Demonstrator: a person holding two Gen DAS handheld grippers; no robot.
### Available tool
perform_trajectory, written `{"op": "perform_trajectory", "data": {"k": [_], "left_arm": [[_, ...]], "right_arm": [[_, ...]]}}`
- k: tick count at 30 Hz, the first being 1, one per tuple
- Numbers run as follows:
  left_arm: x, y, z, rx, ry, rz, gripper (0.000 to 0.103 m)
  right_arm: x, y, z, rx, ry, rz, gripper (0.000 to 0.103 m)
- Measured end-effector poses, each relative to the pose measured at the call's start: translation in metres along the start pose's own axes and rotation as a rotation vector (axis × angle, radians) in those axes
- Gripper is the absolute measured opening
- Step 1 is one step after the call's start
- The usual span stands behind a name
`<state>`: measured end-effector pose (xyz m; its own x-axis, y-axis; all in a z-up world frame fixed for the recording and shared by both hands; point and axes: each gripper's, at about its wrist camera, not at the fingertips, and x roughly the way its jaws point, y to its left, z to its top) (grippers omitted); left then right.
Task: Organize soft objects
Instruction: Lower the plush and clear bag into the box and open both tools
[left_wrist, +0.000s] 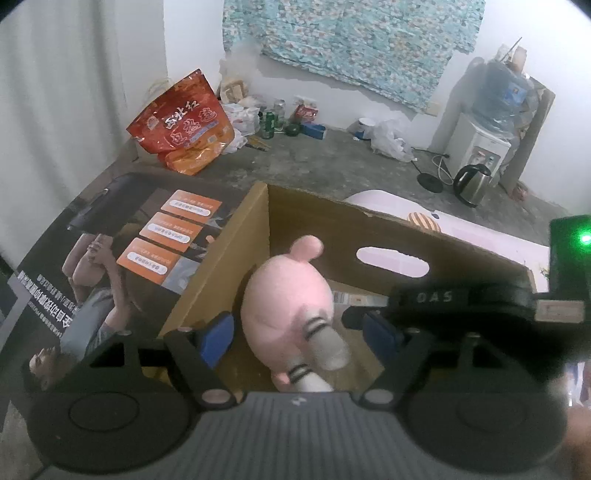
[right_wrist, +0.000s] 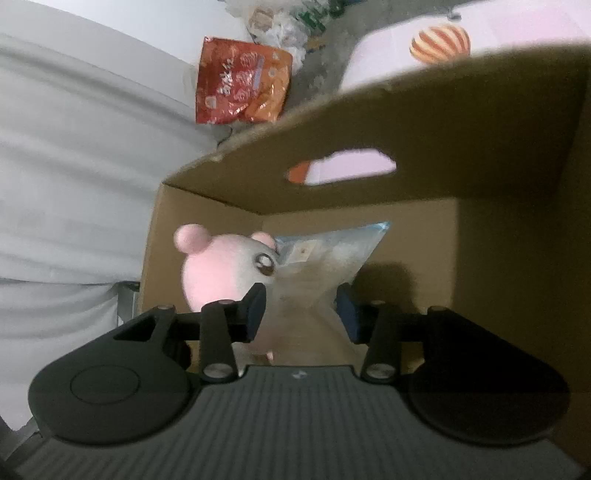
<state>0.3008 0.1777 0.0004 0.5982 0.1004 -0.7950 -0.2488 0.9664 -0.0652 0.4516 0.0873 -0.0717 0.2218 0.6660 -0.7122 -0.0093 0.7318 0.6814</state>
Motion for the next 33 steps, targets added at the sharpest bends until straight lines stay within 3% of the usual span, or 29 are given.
{"op": "perform_trajectory", "data": {"k": [4, 9, 17, 20, 26, 33], "left_arm": [[-0.004, 0.001, -0.003, 0.000, 0.004, 0.003, 0.079], [-0.007, 0.001, -0.008, 0.022, 0.006, 0.012, 0.079], [-0.012, 0.002, -0.010, 0.018, 0.017, 0.012, 0.079], [-0.026, 0.001, -0.010, 0.015, 0.000, -0.002, 0.079], [-0.078, -0.015, -0.018, 0.049, -0.084, -0.033, 0.092], [-0.147, -0.059, -0.044, 0.134, -0.157, -0.148, 0.100]], "right_arm": [[0.000, 0.001, -0.004, -0.002, -0.005, -0.017, 0.045], [-0.013, 0.015, -0.005, -0.077, -0.086, -0.080, 0.066], [-0.043, 0.019, -0.001, -0.050, -0.147, -0.018, 0.067], [-0.075, 0.018, -0.002, -0.068, -0.172, 0.028, 0.067], [-0.168, 0.021, -0.017, -0.138, -0.228, 0.141, 0.073], [-0.301, -0.005, -0.080, -0.250, -0.306, 0.164, 0.080]]}}
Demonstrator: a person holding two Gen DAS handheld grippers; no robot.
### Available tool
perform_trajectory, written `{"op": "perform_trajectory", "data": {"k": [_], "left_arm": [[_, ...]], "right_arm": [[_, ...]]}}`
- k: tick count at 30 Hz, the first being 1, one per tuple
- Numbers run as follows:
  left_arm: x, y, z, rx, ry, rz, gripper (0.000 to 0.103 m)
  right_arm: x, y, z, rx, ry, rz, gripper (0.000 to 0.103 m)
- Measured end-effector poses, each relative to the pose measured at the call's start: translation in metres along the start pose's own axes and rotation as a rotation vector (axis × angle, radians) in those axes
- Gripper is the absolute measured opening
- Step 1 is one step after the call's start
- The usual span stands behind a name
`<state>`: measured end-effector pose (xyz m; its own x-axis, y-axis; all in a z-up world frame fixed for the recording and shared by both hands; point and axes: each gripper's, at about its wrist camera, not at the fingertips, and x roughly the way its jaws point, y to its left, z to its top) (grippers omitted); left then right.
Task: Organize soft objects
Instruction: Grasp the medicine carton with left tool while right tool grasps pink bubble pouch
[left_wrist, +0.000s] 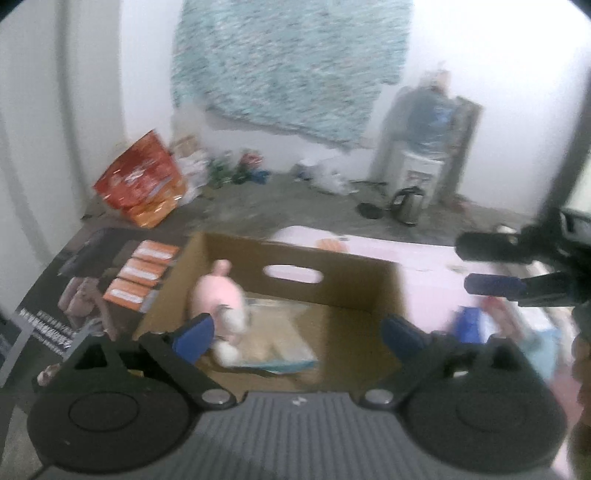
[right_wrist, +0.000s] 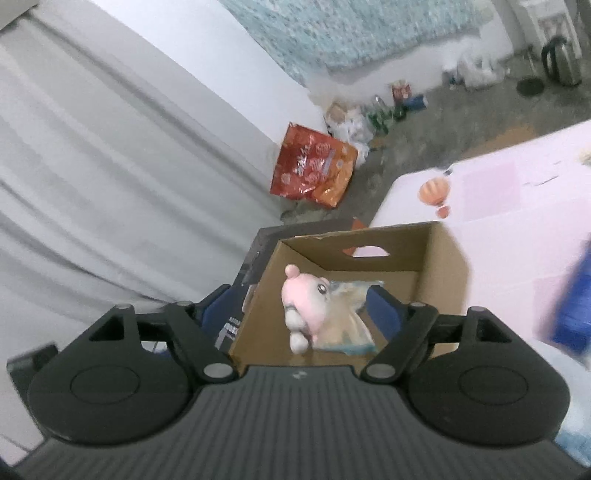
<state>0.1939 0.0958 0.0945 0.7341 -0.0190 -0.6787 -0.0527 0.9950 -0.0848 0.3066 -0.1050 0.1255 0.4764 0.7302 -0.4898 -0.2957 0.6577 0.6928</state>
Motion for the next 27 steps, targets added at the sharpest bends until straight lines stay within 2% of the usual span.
{"op": "perform_trajectory", "data": {"k": [3, 9, 14, 18, 21, 27], "left_arm": [[-0.026, -0.029, -0.011, 0.036, -0.020, -0.078, 0.103], [-0.058, -0.091, -0.041, 0.120, -0.021, -0.240, 0.103], [-0.067, -0.145, -0.068, 0.201, -0.013, -0.337, 0.103], [-0.065, -0.194, -0.092, 0.279, -0.007, -0.392, 0.103], [-0.054, -0.226, -0.104, 0.308, 0.013, -0.417, 0.103], [-0.019, -0.270, -0.108, 0.354, 0.033, -0.407, 0.103]], "right_arm": [[-0.064, -0.013, -0.018, -0.019, -0.029, -0.038, 0.081], [-0.197, -0.054, -0.077, -0.032, -0.157, -0.193, 0.084], [-0.268, -0.099, -0.130, 0.034, -0.258, -0.299, 0.088], [-0.295, -0.140, -0.171, 0.134, -0.318, -0.332, 0.088], [-0.297, -0.164, -0.196, 0.196, -0.355, -0.353, 0.088], [-0.289, -0.194, -0.214, 0.211, -0.434, -0.474, 0.088]]}}
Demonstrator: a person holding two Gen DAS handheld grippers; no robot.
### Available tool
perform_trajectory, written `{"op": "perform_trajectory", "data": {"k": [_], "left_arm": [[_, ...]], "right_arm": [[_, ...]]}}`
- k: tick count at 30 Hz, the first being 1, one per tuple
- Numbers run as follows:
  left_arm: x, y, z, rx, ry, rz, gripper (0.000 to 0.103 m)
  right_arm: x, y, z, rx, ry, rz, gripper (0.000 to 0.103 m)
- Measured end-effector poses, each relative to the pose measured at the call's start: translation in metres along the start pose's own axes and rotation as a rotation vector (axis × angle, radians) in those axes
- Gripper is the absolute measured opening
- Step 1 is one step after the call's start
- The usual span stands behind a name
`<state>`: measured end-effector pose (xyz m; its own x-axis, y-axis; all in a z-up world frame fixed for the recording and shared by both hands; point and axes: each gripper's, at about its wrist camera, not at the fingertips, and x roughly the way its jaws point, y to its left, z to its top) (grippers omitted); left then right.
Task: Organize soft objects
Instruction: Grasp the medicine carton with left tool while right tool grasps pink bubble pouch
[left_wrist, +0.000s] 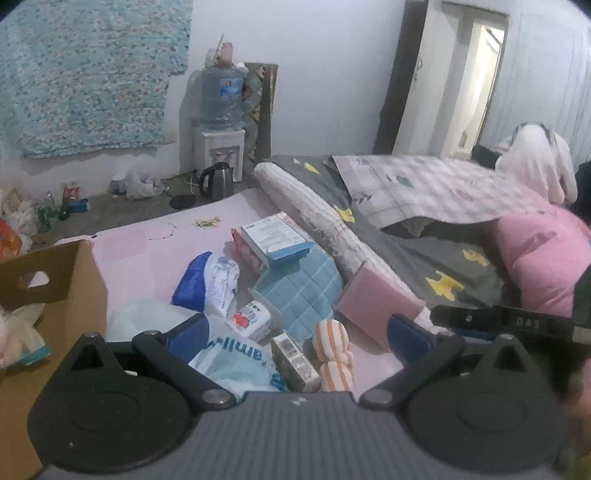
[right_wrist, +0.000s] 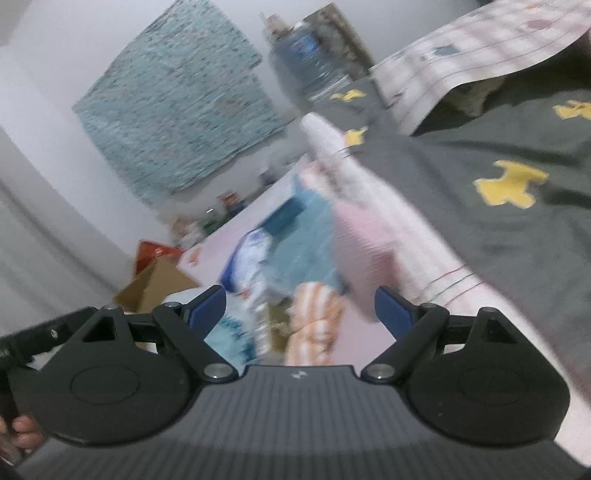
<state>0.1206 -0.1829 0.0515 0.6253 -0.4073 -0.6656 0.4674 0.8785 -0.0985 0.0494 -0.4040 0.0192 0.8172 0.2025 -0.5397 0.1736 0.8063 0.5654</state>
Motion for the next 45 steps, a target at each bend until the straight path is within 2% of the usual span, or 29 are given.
{"op": "perform_trajectory", "data": {"k": [3, 10, 14, 15, 19, 20, 21, 24, 28, 31, 35, 37, 39, 41, 45], "left_arm": [[0.022, -0.001, 0.009, -0.015, 0.033, -0.016, 0.103], [0.082, 0.024, 0.054, -0.169, 0.153, -0.058, 0.103], [0.123, 0.034, 0.080, -0.204, 0.208, -0.031, 0.103], [0.131, 0.036, 0.084, -0.209, 0.212, -0.023, 0.103], [0.172, 0.044, 0.102, -0.237, 0.235, 0.002, 0.103], [0.183, 0.047, 0.106, -0.245, 0.250, 0.011, 0.103], [0.196, 0.050, 0.110, -0.256, 0.267, 0.028, 0.103], [0.224, 0.052, 0.120, -0.262, 0.294, 0.080, 0.103], [0.252, 0.048, 0.129, -0.236, 0.331, 0.111, 0.103], [0.271, 0.044, 0.130, -0.237, 0.360, 0.141, 0.103], [0.288, 0.041, 0.127, -0.262, 0.390, 0.142, 0.102], [0.295, 0.039, 0.126, -0.260, 0.402, 0.153, 0.099], [0.301, 0.039, 0.124, -0.262, 0.415, 0.164, 0.087], [0.302, 0.041, 0.123, -0.278, 0.422, 0.144, 0.080], [0.298, 0.045, 0.122, -0.289, 0.403, 0.127, 0.079]], "right_arm": [[0.015, -0.008, 0.004, -0.024, -0.030, -0.043, 0.088], [0.063, -0.015, 0.021, -0.088, -0.007, -0.087, 0.085], [0.082, -0.019, 0.022, -0.114, 0.016, -0.098, 0.070], [0.085, -0.020, 0.022, -0.117, 0.018, -0.102, 0.063], [0.092, -0.024, 0.021, -0.134, 0.016, -0.108, 0.044], [0.092, -0.025, 0.021, -0.137, 0.017, -0.109, 0.035], [0.093, -0.025, 0.021, -0.142, 0.019, -0.105, 0.033], [0.091, -0.024, 0.020, -0.160, 0.015, -0.106, 0.033], [0.095, -0.021, 0.022, -0.169, 0.025, -0.107, 0.035], [0.100, -0.022, 0.022, -0.161, 0.030, -0.103, 0.041], [0.107, -0.022, 0.022, -0.165, 0.039, -0.102, 0.043], [0.109, -0.022, 0.021, -0.174, 0.040, -0.107, 0.043], [0.110, -0.020, 0.020, -0.188, 0.041, -0.112, 0.043], [0.109, -0.018, 0.018, -0.206, 0.039, -0.120, 0.041], [0.106, -0.017, 0.018, -0.213, 0.031, -0.126, 0.035]]}}
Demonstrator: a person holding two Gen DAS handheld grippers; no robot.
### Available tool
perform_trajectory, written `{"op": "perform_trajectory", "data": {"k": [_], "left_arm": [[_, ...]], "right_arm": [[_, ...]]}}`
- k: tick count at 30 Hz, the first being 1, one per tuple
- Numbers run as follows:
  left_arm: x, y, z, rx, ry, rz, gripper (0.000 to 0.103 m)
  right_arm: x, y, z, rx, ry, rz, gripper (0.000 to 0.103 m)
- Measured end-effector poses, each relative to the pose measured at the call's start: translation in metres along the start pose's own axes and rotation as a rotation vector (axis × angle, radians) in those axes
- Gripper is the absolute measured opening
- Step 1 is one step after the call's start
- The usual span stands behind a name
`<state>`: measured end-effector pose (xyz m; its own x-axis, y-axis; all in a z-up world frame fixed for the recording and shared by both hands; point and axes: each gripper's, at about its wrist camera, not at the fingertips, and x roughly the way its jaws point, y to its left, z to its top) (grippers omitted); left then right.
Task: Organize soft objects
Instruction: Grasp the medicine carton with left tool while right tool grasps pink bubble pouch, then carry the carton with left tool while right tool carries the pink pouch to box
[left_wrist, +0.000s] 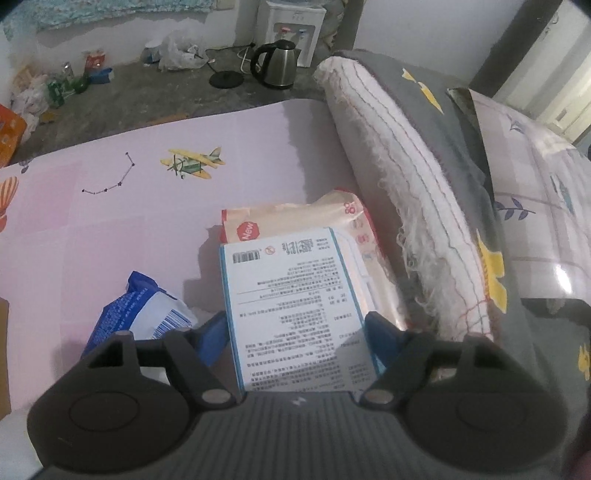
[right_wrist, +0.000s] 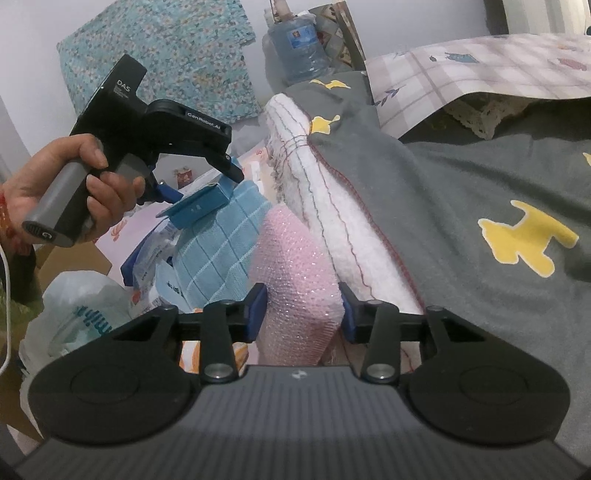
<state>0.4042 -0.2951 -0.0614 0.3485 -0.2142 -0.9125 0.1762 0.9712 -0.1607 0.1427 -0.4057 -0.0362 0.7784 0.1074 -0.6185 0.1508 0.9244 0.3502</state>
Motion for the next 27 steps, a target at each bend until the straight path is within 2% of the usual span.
{"op": "perform_trajectory", "data": {"k": [3, 11, 20, 23, 27], "left_arm": [[-0.007, 0.005, -0.002, -0.011, -0.016, -0.026, 0.079], [-0.049, 0.017, -0.011, -0.018, -0.057, -0.098, 0.079], [-0.139, 0.039, -0.042, 0.003, -0.145, -0.180, 0.079], [-0.175, 0.059, -0.056, 0.005, -0.197, -0.190, 0.079], [-0.224, 0.099, -0.078, -0.013, -0.273, -0.179, 0.079]], "right_arm": [[-0.004, -0.002, 0.001, 0.024, -0.010, 0.019, 0.031], [-0.030, -0.003, 0.005, 0.085, -0.058, 0.052, 0.029], [-0.078, 0.012, 0.007, 0.113, -0.114, 0.102, 0.029], [-0.094, 0.026, 0.009, 0.101, -0.130, 0.132, 0.029], [-0.107, 0.052, 0.016, 0.091, -0.133, 0.214, 0.029]]}}
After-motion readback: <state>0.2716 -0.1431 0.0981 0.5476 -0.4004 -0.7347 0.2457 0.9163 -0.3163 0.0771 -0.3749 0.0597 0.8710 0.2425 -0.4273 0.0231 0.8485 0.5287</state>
